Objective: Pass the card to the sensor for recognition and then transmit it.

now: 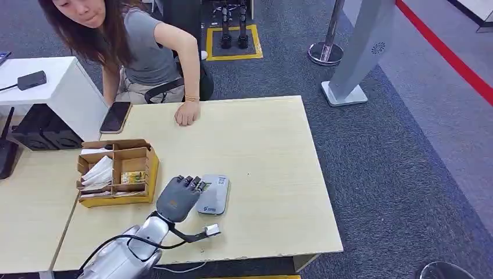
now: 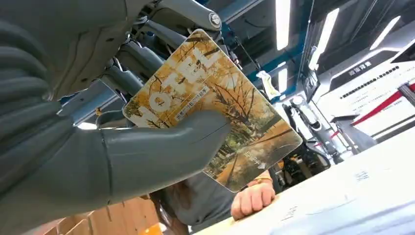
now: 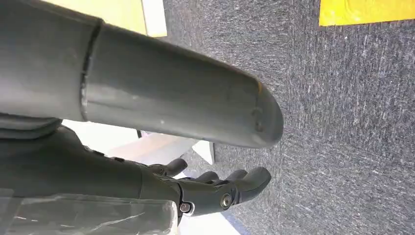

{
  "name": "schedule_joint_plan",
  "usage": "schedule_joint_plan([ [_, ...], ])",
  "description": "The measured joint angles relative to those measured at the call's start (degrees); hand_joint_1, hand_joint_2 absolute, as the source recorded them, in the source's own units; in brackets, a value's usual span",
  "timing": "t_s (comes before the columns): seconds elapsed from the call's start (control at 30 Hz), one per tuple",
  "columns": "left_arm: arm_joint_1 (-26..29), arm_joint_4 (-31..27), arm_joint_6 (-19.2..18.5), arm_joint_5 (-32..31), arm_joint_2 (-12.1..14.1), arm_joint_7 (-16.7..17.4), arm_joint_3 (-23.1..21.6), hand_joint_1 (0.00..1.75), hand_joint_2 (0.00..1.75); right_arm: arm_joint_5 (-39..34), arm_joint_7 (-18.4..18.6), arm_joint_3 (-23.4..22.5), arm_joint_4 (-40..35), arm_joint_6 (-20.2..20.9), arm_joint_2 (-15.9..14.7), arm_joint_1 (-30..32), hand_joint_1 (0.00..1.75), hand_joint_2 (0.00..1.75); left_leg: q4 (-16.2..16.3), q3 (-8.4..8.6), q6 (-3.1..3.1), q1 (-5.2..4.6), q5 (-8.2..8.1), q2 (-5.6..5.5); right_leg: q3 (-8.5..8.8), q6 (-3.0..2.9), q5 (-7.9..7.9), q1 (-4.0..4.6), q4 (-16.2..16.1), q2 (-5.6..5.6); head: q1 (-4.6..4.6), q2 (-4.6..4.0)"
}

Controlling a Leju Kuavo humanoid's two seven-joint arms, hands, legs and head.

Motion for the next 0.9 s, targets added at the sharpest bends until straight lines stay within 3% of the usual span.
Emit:
schedule_joint_plan([
  [0.9, -1.7, 5.5, 0.0, 0.0, -3.3, -3.1, -1.7, 1.75, 1.75, 0.8, -0.2, 0.1, 0.0, 0.0, 0.0, -0.1, 0.00, 0.00, 0.0, 0.00, 0.00, 0.00, 0.00, 0.00, 0.00, -0.02, 0.02, -0.04, 0.0, 0.00, 0.02, 0.00],
])
